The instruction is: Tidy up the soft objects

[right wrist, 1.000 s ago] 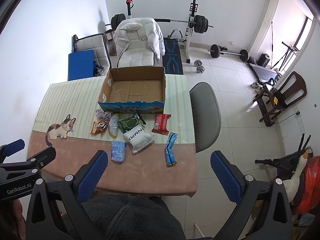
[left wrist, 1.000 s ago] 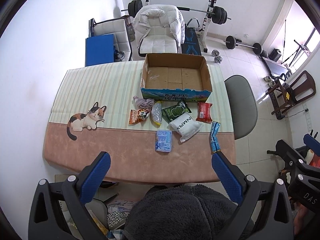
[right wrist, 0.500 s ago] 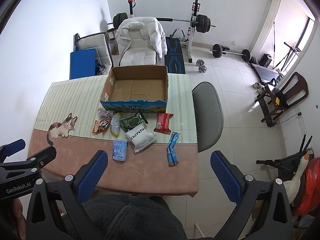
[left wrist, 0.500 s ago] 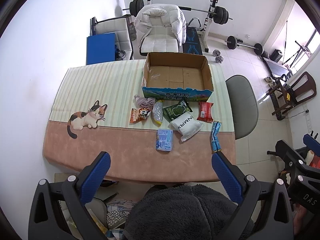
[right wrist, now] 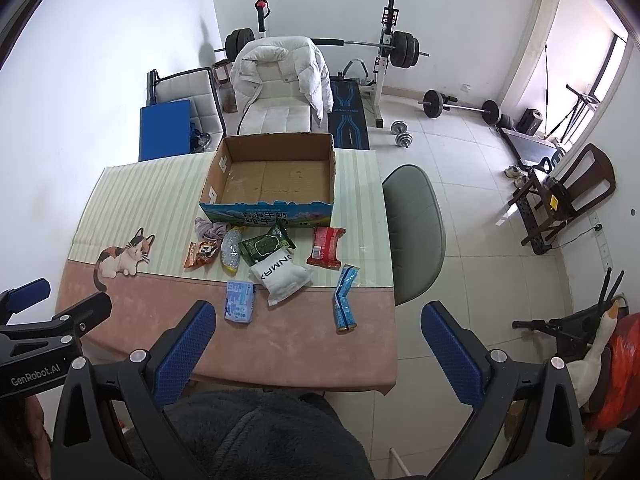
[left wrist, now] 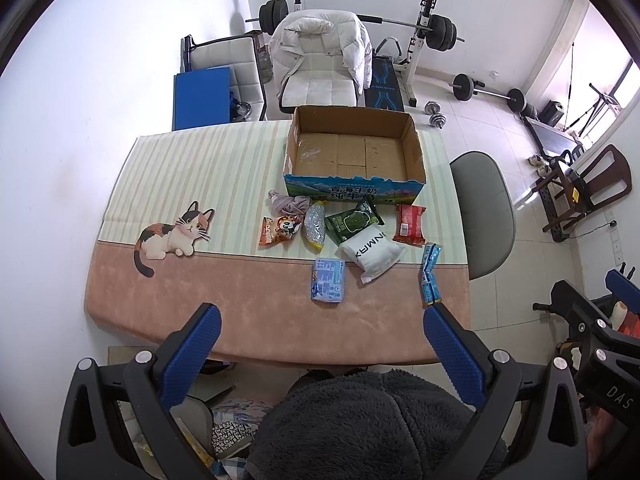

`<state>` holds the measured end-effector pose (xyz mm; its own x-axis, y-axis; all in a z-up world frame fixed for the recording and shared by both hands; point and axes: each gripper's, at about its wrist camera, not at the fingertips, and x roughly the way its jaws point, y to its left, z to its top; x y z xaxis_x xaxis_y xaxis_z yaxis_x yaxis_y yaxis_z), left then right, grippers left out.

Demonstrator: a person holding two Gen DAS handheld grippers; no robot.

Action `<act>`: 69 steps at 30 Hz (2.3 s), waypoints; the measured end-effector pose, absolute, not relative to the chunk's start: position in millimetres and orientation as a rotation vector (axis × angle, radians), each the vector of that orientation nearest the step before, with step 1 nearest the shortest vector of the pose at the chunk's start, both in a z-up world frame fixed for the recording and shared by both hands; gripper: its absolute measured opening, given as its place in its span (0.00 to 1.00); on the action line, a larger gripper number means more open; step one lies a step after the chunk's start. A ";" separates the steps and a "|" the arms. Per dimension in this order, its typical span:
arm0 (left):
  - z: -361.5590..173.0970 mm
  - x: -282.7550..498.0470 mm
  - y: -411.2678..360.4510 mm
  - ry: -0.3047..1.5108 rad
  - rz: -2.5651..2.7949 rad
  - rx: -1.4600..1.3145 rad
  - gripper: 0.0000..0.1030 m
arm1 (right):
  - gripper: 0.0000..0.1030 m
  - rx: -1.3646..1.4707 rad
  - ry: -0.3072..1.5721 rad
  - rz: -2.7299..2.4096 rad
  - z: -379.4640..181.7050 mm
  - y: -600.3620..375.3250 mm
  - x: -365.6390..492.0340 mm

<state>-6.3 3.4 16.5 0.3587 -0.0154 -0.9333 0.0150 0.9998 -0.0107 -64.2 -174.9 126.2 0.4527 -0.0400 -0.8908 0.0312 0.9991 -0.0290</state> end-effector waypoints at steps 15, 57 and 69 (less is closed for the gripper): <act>16.4 -10.7 5.5 1.206 -0.020 -0.011 1.00 | 1.00 -0.010 1.096 -0.045 126.2 -170.5 -67.4; -365.0 131.5 45.6 1.676 0.090 0.054 0.83 | 1.00 -0.274 1.587 0.274 -327.9 -85.8 165.7; -402.5 123.7 14.3 1.768 -0.028 -0.007 0.83 | 0.85 0.140 1.835 0.063 -372.7 -145.4 158.2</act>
<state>123.7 14.3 -402.5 -0.1965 -0.0198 -0.9803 0.0110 0.9997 -0.0224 158.2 -145.3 -372.7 -0.2600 0.1295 -0.9569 0.0631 0.9911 0.1170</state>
